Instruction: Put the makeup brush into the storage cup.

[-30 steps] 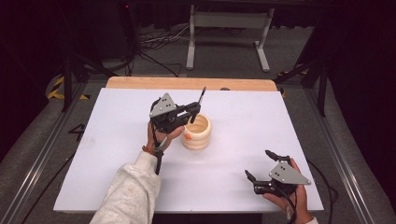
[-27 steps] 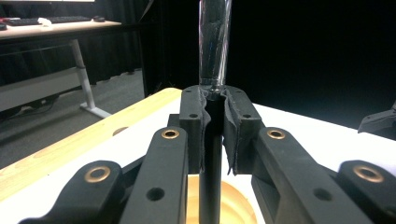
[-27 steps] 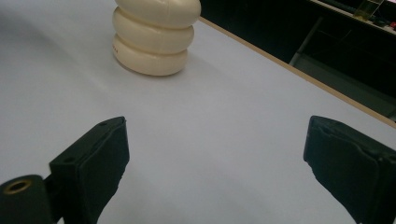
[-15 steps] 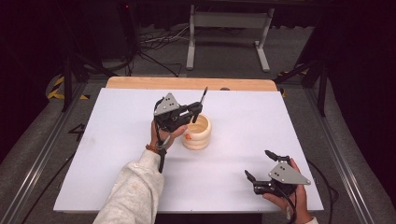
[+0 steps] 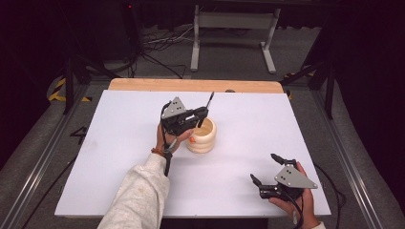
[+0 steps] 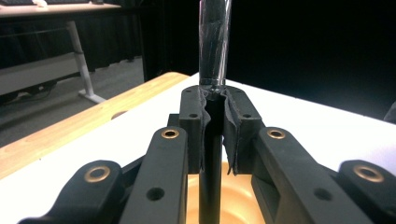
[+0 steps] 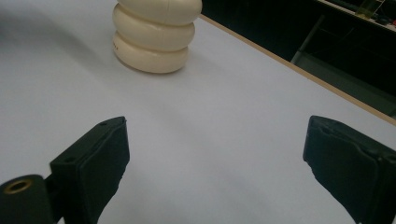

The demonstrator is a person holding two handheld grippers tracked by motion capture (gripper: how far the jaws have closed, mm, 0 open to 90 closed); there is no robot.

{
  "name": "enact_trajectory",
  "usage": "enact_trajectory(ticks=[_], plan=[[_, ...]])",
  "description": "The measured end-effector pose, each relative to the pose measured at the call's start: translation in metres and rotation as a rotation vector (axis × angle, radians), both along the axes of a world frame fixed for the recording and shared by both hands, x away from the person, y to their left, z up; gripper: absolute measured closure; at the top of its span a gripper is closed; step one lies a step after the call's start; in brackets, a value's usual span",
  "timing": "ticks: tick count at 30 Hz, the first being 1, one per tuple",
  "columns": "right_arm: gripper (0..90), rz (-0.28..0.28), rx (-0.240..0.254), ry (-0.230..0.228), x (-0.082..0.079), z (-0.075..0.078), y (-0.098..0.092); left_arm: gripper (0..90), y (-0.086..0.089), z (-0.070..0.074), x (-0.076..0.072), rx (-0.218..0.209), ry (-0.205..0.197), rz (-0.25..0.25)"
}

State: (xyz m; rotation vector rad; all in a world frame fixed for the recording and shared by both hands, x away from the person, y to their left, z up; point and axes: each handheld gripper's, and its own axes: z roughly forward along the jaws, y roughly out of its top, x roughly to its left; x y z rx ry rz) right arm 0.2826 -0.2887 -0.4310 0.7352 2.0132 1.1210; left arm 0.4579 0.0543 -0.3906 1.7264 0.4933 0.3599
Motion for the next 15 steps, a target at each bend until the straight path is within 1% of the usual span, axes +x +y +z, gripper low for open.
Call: enact_trajectory(ticks=[2, 4, 5, 6, 8, 10, 14, 15], plan=[[8.2, 0.001, -0.001, 0.0, 0.0, 0.0, 0.0, 79.3, 0.0, -0.002, 0.0, -0.008, 0.006, -0.009], [8.2, 0.001, -0.002, -0.001, 0.0, 0.0, 0.0, 79.2, -0.001, -0.004, -0.001, -0.001, 0.003, -0.014], [8.2, 0.0, -0.002, -0.001, 0.0, 0.0, 0.0, 79.3, -0.002, -0.005, -0.003, 0.014, -0.003, -0.014], [8.2, 0.001, -0.001, 0.0, 0.0, 0.0, 0.0, 79.2, -0.002, -0.006, -0.003, 0.015, -0.004, -0.014], [8.2, 0.001, -0.001, 0.001, 0.0, 0.0, 0.0, 79.2, -0.003, -0.009, -0.004, 0.026, -0.001, -0.017], [8.2, 0.002, -0.002, 0.001, 0.0, 0.0, 0.0, 79.2, -0.002, -0.012, -0.006, 0.022, 0.014, -0.019], [8.2, 0.0, -0.003, -0.002, 0.0, 0.0, 0.0, 79.2, -0.001, -0.016, -0.01, 0.023, 0.011, -0.017], [8.2, 0.0, -0.002, -0.001, 0.0, 0.0, 0.0, 79.2, 0.0, -0.017, -0.011, 0.03, 0.013, -0.02]])
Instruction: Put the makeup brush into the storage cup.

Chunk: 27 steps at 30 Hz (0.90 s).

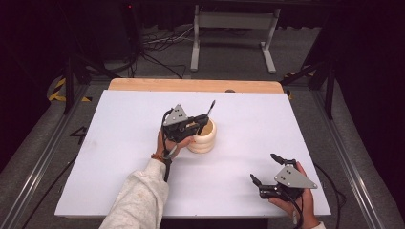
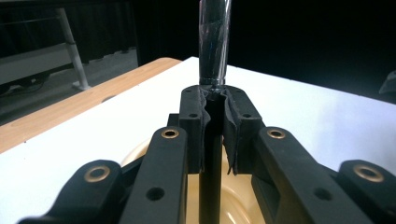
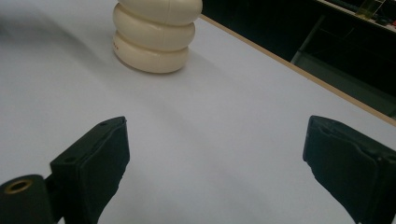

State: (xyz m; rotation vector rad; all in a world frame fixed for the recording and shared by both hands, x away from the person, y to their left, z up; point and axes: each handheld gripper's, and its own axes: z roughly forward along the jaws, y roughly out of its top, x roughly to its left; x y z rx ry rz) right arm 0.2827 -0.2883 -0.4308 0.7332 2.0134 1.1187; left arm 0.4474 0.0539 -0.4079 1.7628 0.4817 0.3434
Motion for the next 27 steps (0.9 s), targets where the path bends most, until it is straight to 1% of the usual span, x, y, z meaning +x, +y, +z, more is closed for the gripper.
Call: enact_trajectory(ticks=[1, 6, 11, 12, 13, 16, 20, 23, 24, 27], plan=[[8.2, 0.0, -0.001, 0.001, 0.0, 0.0, 0.0, 79.2, 0.0, -0.001, -0.001, 0.004, -0.004, 0.002], [8.3, 0.001, -0.006, -0.001, 0.0, 0.0, 0.001, 79.2, 0.003, -0.006, -0.003, 0.009, 0.008, -0.003], [8.2, -0.003, 0.0, 0.001, 0.0, 0.0, 0.0, 79.1, 0.003, -0.01, -0.004, 0.017, 0.005, -0.003], [8.2, -0.003, 0.0, 0.001, 0.0, 0.0, 0.0, 79.1, 0.003, -0.011, -0.005, 0.013, 0.013, -0.005], [8.3, -0.002, -0.002, 0.001, 0.0, 0.0, 0.0, 79.1, 0.003, -0.011, -0.005, 0.023, 0.007, -0.004], [8.3, 0.0, -0.003, -0.003, 0.0, 0.0, 0.0, 79.1, 0.003, -0.013, -0.006, 0.027, 0.015, -0.003], [8.3, -0.003, -0.002, -0.002, 0.0, 0.0, -0.001, 79.1, 0.003, -0.014, -0.007, 0.02, 0.021, 0.0], [8.3, -0.001, -0.002, -0.002, 0.0, 0.0, 0.0, 79.1, 0.003, -0.013, -0.007, 0.029, 0.017, 0.001], [8.3, -0.001, -0.003, -0.002, 0.0, 0.0, 0.0, 79.1, 0.003, -0.013, -0.006, 0.034, 0.01, 0.0], [8.3, 0.001, -0.003, -0.001, 0.0, 0.0, 0.0, 79.0, 0.002, -0.013, -0.007, 0.029, 0.011, 0.004]])
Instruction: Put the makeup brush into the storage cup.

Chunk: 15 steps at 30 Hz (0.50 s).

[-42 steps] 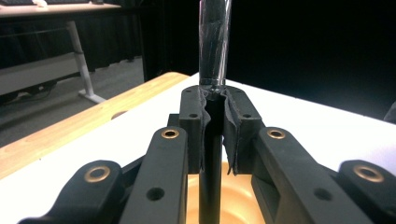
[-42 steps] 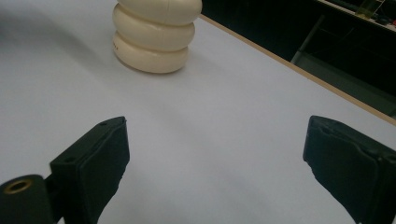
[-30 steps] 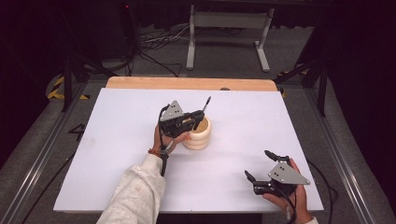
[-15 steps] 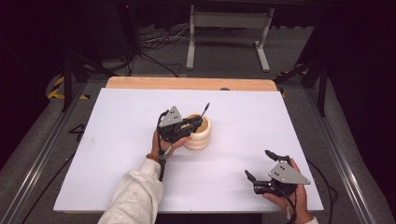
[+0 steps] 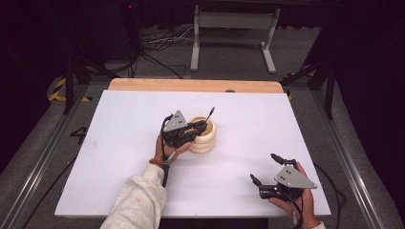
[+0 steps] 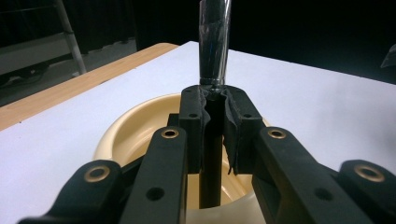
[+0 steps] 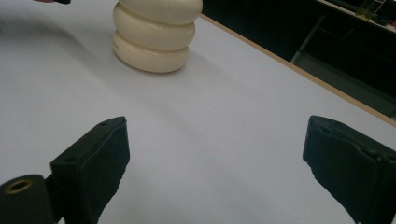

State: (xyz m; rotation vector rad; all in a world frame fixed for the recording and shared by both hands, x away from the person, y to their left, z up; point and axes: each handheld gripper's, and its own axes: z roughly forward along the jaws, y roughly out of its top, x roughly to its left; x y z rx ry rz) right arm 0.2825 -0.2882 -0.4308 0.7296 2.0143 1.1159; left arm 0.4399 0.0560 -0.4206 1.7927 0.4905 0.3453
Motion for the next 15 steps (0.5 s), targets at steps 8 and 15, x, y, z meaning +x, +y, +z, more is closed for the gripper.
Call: enact_trajectory(ticks=[8, 15], plan=[[8.3, 0.001, 0.0, 0.003, 0.0002, -0.0002, 0.0, 78.9, 0.0015, 0.0005, 0.0006, 0.001, 0.0, 0.005], [8.3, 0.003, -0.001, 0.007, 0.0005, -0.0006, 0.0003, 74.2, 0.0016, 0.0075, -0.0041, 0.015, -0.026, 0.019]])
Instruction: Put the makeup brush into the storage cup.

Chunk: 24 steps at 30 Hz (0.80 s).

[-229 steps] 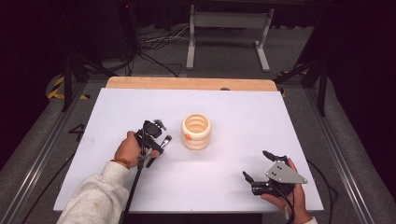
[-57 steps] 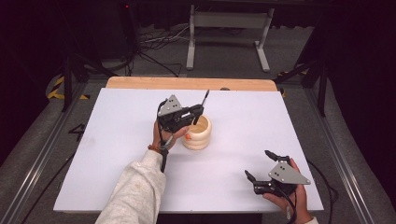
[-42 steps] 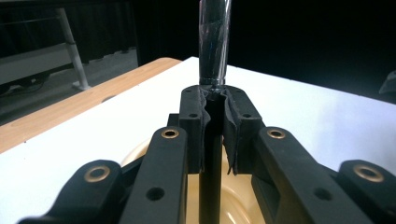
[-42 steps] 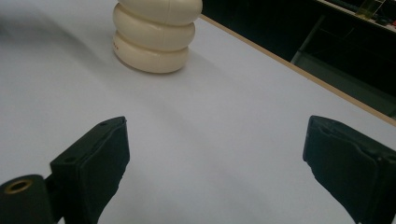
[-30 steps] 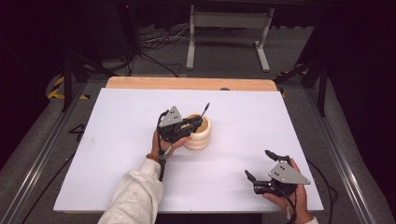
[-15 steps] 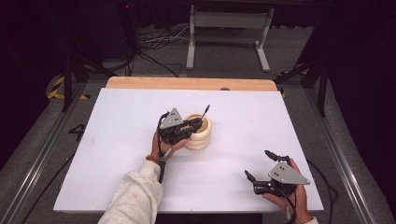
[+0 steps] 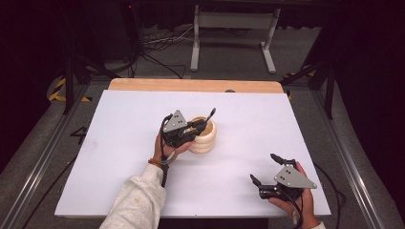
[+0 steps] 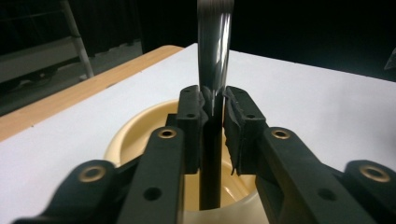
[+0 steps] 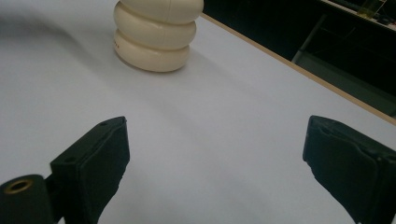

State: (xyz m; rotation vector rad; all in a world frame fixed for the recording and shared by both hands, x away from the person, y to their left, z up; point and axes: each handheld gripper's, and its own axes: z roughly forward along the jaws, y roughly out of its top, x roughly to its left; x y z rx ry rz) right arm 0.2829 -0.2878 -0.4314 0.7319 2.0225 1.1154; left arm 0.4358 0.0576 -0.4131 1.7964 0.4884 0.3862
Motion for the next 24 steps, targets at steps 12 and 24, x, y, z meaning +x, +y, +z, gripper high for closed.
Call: enact_trajectory(ticks=[12, 24], plan=[[8.3, 0.002, -0.007, -0.001, 0.0, 0.0, 0.001, 48.3, 0.006, 0.016, -0.011, 0.04, -0.075, 0.074], [8.2, 0.003, -0.009, 0.001, 0.0, 0.0, 0.001, 25.5, 0.014, 0.025, -0.022, 0.068, -0.139, 0.137]])
